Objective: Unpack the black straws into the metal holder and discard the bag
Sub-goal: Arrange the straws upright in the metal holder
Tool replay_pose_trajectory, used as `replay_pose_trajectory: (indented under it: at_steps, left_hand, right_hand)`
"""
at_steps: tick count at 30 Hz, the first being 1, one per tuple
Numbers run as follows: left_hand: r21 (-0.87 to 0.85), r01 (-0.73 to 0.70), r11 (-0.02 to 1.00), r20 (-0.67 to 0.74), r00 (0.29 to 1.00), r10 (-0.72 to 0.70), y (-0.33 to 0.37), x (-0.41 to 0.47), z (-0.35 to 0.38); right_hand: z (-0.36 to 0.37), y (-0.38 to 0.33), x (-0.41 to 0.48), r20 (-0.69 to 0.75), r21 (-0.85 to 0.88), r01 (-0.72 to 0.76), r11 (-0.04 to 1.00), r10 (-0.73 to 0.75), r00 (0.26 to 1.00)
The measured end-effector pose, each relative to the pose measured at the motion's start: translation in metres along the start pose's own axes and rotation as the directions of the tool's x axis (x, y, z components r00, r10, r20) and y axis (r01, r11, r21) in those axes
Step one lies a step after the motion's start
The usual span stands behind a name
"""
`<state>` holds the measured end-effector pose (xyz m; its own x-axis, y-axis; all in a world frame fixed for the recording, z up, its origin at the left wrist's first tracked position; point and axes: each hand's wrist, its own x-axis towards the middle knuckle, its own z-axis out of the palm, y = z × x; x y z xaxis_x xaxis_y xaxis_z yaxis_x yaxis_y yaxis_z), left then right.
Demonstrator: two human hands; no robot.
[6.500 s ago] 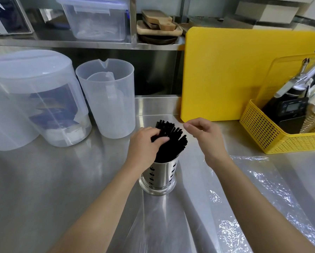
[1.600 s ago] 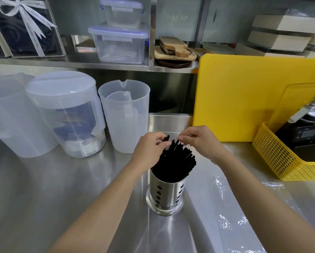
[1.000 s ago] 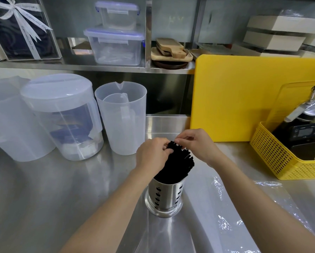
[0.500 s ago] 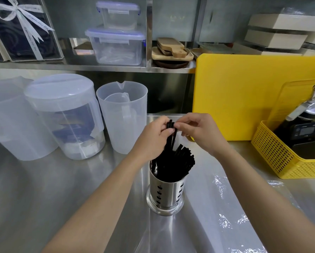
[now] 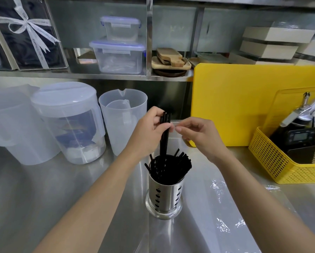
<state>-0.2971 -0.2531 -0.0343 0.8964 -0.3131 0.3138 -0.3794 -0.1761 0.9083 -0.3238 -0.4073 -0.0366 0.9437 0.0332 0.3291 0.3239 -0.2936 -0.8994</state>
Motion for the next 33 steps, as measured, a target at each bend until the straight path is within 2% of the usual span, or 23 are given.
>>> replay_pose_trajectory:
  at_steps: [5,10,18,22,24,28,33]
  left_hand:
    - [-0.143,-0.028,0.989,-0.065,0.998,0.019,0.004,0.000,-0.002]
    - [-0.206,-0.028,0.978,-0.087,0.996,0.011,0.006,-0.001,-0.002]
    - [-0.300,-0.023,0.954,-0.146,0.989,-0.022,0.009,-0.002,-0.004]
    - [-0.470,-0.033,0.882,-0.241,0.966,-0.093,0.009,0.002,-0.006]
    - [-0.564,-0.011,0.826,-0.205,0.970,-0.127,0.009,0.004,-0.010]
    - [-0.603,0.129,0.787,0.033,0.990,-0.137,0.008,0.005,-0.014]
    - [-0.607,0.126,0.785,0.038,0.991,-0.130,0.002,0.006,-0.013]
  right_hand:
    - [0.002,0.004,-0.001,0.072,-0.015,-0.023,1.000,0.024,0.997]
    - [0.008,0.014,-0.001,0.189,-0.192,-0.037,0.981,0.074,0.979]
    - [0.019,0.016,0.000,0.237,-0.112,-0.057,0.992,0.082,0.968]
    - [0.027,0.009,-0.003,0.290,-0.114,-0.066,0.991,0.096,0.952]
    - [0.030,0.005,-0.003,0.283,-0.112,-0.055,0.992,0.084,0.955]
    - [0.028,-0.005,-0.001,0.281,-0.013,-0.032,0.999,0.034,0.959]
    - [0.028,-0.003,0.001,0.280,-0.007,-0.050,0.999,0.050,0.959]
